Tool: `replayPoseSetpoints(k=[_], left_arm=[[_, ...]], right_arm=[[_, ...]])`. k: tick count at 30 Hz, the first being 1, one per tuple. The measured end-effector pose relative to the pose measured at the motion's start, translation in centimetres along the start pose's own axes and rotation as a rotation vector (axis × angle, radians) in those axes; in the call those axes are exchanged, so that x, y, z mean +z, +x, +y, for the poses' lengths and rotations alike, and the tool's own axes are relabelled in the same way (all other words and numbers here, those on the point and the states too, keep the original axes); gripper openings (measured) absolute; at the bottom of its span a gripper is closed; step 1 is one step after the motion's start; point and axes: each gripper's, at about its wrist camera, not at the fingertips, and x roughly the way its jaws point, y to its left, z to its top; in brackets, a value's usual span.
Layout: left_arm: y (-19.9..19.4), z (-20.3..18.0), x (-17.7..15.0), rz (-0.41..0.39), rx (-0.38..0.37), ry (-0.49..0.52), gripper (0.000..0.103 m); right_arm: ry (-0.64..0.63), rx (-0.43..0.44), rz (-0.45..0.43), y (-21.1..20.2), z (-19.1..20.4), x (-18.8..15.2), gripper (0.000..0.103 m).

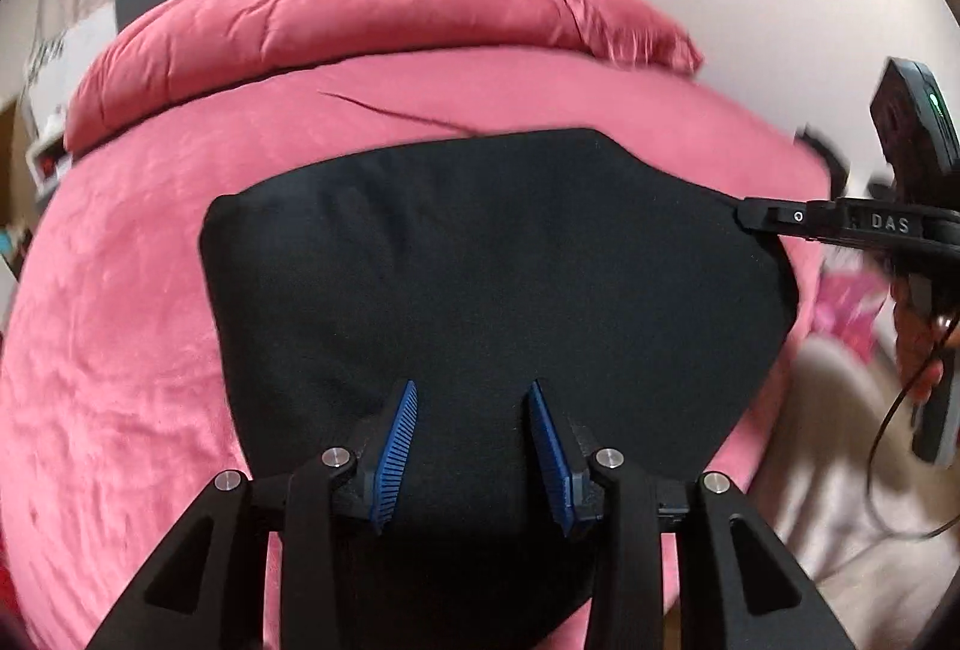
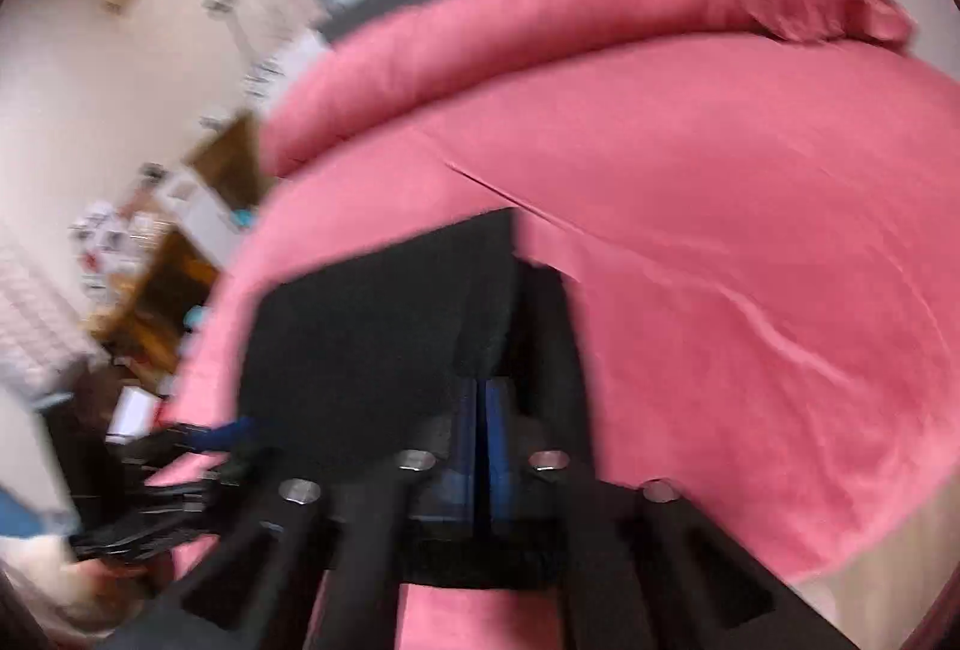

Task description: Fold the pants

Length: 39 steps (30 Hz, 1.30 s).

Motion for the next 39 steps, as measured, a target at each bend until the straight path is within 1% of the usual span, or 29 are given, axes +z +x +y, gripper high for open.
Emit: replayPoseSetpoints(k=[3, 5, 6, 8, 9, 10, 11, 12, 14, 15, 16, 17, 18, 19, 20, 21, 22, 23, 24, 26, 28, 29, 30, 31, 33, 35, 37, 38, 39], left_arm=[[-0.2, -0.7, -0.2, -0.002, 0.004, 0.029, 0.043], [-0.9, -0.5, -0.3, -0.002, -0.010, 0.019, 0.043], [-1.5, -0.4, -0.2, -0.013, -0.024, 0.001, 0.043], [-2.6, 0.6, -0.1, -0.042, -0.042, -0.054, 0.043], [-3.0, 1.1, 0.0, -0.056, -0.032, -0.074, 0.043], [-3.4, 1.6, 0.0, -0.072, -0.017, -0.095, 0.043], [-3.6, 2.2, 0.2, -0.084, -0.009, -0.115, 0.043], [-3.7, 2.7, 0.4, -0.087, -0.008, -0.133, 0.043], [-3.1, 4.0, 0.9, -0.069, 0.015, -0.171, 0.043], [-2.8, 4.4, 1.1, -0.057, 0.026, -0.180, 0.043], [-2.4, 4.5, 1.0, -0.049, 0.035, -0.179, 0.043], [-2.0, 4.5, 0.9, -0.039, 0.045, -0.166, 0.043], [-1.6, 4.3, 0.9, -0.025, 0.055, -0.144, 0.044], [-1.2, 4.0, 0.9, -0.020, 0.062, -0.122, 0.048], [-1.0, 3.4, 0.6, -0.022, 0.072, -0.088, 0.051], [-0.9, 2.9, 0.5, -0.020, 0.079, -0.060, 0.056], [-0.7, 2.5, 0.5, -0.015, 0.079, -0.042, 0.056], [-0.8, 2.0, 0.6, -0.019, 0.061, -0.032, 0.056], [-0.9, 1.5, 0.8, -0.026, 0.030, -0.030, 0.056], [-0.8, 0.4, 1.1, -0.025, -0.016, -0.023, 0.056], [-0.1, -0.5, 1.3, -0.016, 0.005, 0.017, 0.056], [0.4, -0.9, 1.3, -0.005, 0.021, 0.036, 0.056], [1.0, -1.1, 1.3, 0.009, 0.028, 0.048, 0.057], [1.4, -1.3, 1.2, 0.015, 0.032, 0.060, 0.060], [1.6, -1.6, 1.0, 0.014, 0.036, 0.082, 0.060], [0.8, -1.5, 1.0, 0.030, 0.022, 0.075, 0.060], [-0.1, -1.0, 1.2, 0.049, -0.025, 0.037, 0.060], [-0.8, -0.4, 1.5, 0.048, -0.045, 0.010, 0.060], [-1.6, 0.1, 1.9, 0.030, -0.050, -0.017, 0.060]], right_arm=[[0.096, 0.008, 0.047, 1.8, -1.9, -1.3, 0.004], [0.131, 0.051, 0.024, 1.3, -1.8, -1.1, 0.006], [0.122, 0.049, 0.001, 0.6, -1.4, -0.6, 0.006], [0.077, -0.003, -0.055, -0.5, -0.2, 0.4, 0.010], [0.048, -0.013, -0.084, -1.2, 0.3, 0.9, 0.017], [0.016, -0.014, -0.110, -1.7, 1.1, 1.4, 0.034], [-0.018, -0.017, -0.123, -2.1, 1.6, 2.0, 0.046], [-0.046, -0.012, -0.122, -2.1, 2.2, 2.4, 0.064], [-0.091, -0.016, -0.088, -0.7, 2.8, 3.1, 0.064], [-0.088, -0.022, -0.055, 0.5, 2.8, 3.3, 0.064], [-0.063, -0.011, -0.005, 2.2, 2.3, 3.6, 0.061], [-0.039, -0.002, 0.024, 3.3, 1.8, 3.5, 0.058], [-0.019, -0.004, 0.049, 4.2, 1.3, 3.5, 0.051], [-0.007, -0.016, 0.077, 5.3, 1.0, 3.2, 0.035], [-0.005, -0.026, 0.103, 6.1, 0.8, 2.8, 0.023], [0.000, -0.026, 0.112, 6.3, 0.8, 2.3, 0.019], [0.003, -0.010, 0.096, 5.9, 0.9, 2.1, 0.011], [0.004, -0.013, 0.079, 5.3, 0.9, 2.1, 0.009], [0.008, -0.019, 0.058, 4.5, 1.0, 2.1, 0.004], [0.036, -0.024, 0.010, 2.8, 0.7, 2.3, 0.003], [0.040, -0.028, -0.016, 1.6, 0.4, 2.4, 0.003], [0.026, -0.063, -0.015, 1.6, 0.4, 2.2, 0.003], [0.018, -0.088, -0.002, 2.1, 0.4, 2.1, 0.003], [0.020, -0.119, 0.038, 3.1, -0.1, 1.6, 0.003], [0.031, -0.155, 0.085, 4.4, -0.7, 0.6, 0.004], [0.014, -0.166, 0.070, 4.2, -0.4, 0.5, 0.006], [-0.003, -0.177, 0.054, 3.1, 0.2, 1.2, 0.013], [-0.009, -0.183, 0.032, 2.2, 0.5, 1.7, 0.013], [-0.017, -0.166, 0.000, 1.3, 0.8, 2.1, 0.013]])
